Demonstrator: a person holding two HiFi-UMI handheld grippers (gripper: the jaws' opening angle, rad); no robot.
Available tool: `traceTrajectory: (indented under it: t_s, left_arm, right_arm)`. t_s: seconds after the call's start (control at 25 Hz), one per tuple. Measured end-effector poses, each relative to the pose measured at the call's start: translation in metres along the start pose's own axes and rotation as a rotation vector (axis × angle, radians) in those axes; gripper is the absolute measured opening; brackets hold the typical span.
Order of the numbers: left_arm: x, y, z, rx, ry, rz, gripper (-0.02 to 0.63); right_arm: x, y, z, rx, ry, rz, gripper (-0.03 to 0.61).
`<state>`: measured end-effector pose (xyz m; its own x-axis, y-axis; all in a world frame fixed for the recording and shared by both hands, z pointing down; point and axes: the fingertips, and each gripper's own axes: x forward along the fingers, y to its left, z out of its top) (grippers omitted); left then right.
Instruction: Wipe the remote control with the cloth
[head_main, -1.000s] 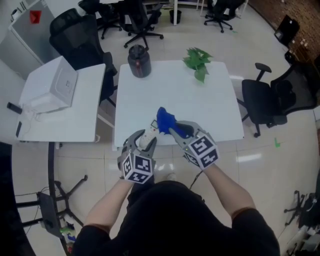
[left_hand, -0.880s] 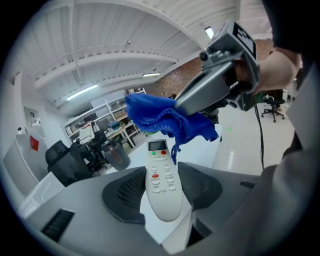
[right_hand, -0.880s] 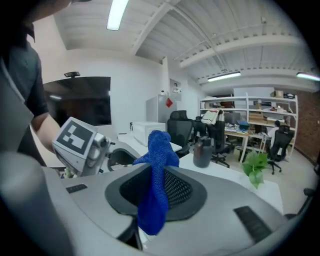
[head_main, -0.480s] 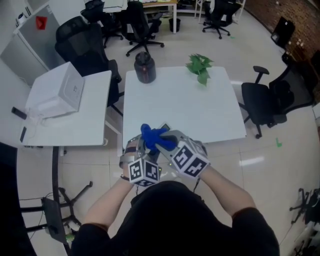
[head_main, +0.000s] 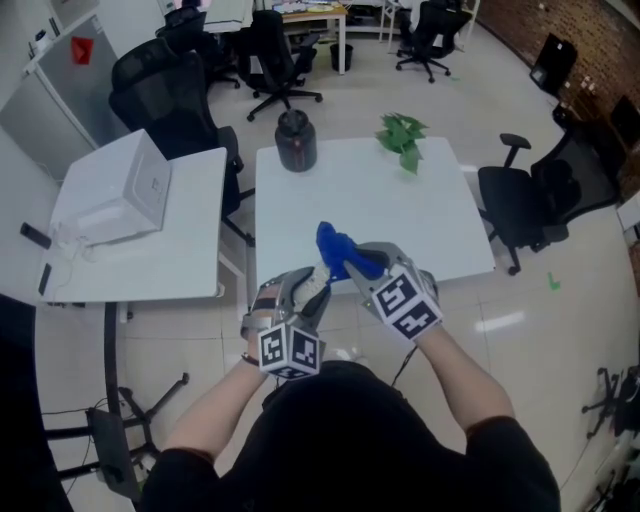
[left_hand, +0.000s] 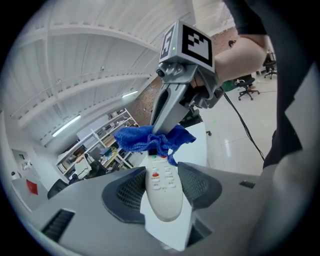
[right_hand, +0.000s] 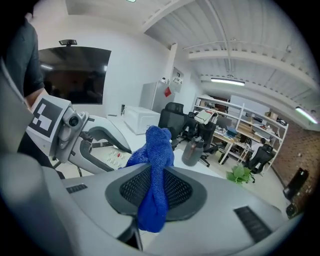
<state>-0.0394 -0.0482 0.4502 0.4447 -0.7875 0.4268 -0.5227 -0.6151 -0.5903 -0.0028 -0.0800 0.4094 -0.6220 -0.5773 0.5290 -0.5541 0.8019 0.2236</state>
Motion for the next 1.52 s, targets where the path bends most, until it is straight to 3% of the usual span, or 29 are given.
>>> traceTrajectory:
  t_s: [0.12, 0.24, 0.44, 0.68, 0.96, 1.04, 1.08, 1.16, 1.28, 1.4, 1.52]
  left_arm:
    - [0.001, 0.007, -0.007, -0.012, 0.0, 0.004, 0.207]
    - [0.005, 0.017, -0.013, -0.026, 0.0, 0.012, 0.207]
    - [0.001, 0.019, -0.008, 0.028, -0.034, 0.01, 0.207]
    - [-0.011, 0.007, -0.001, 0.091, -0.078, 0.003, 0.207]
    - [-0.019, 0.002, 0.002, 0.099, -0.101, 0.008, 0.207]
    - [-0.019, 0.002, 0.003, 0.062, -0.105, 0.003, 0.207]
    - [-0.02, 0.004, 0.004, 0.012, -0.108, -0.001, 0.207]
    - [-0.02, 0.013, 0.003, -0.172, -0.128, -0.018, 0.207]
    - [-0.018, 0.037, 0.0, -0.603, -0.218, -0.079, 0.207]
    - [-0.015, 0.061, -0.004, -1.067, -0.383, -0.179, 0.207]
    - [-0.015, 0.081, -0.008, -1.412, -0.551, -0.247, 0.207]
  right_arm:
    - [-0.009, 0.009, 0.022, 0.012, -0.052, 0.019, 0.072]
    - [-0.013, 0.042, 0.044, -0.018, -0.088, 0.095, 0.072]
    - [0.002, 0.086, 0.041, -0.084, -0.043, 0.177, 0.072]
    - [0.003, 0.064, 0.027, -0.098, -0.005, 0.093, 0.072]
    - [-0.004, 0.013, 0.018, -0.049, -0.008, -0.03, 0.071]
    - [-0.01, 0.005, 0.021, -0.046, -0.025, -0.046, 0.071]
    - [-0.014, 0.003, 0.025, -0.041, -0.042, -0.051, 0.071]
    - [-0.026, -0.001, 0.036, 0.008, -0.102, -0.057, 0.071]
    - [-0.049, -0.011, 0.054, 0.151, -0.268, -0.048, 0.071]
    - [-0.062, -0.016, 0.06, 0.309, -0.428, 0.005, 0.071]
    - [-0.055, 0.004, 0.054, 0.408, -0.474, 0.077, 0.071]
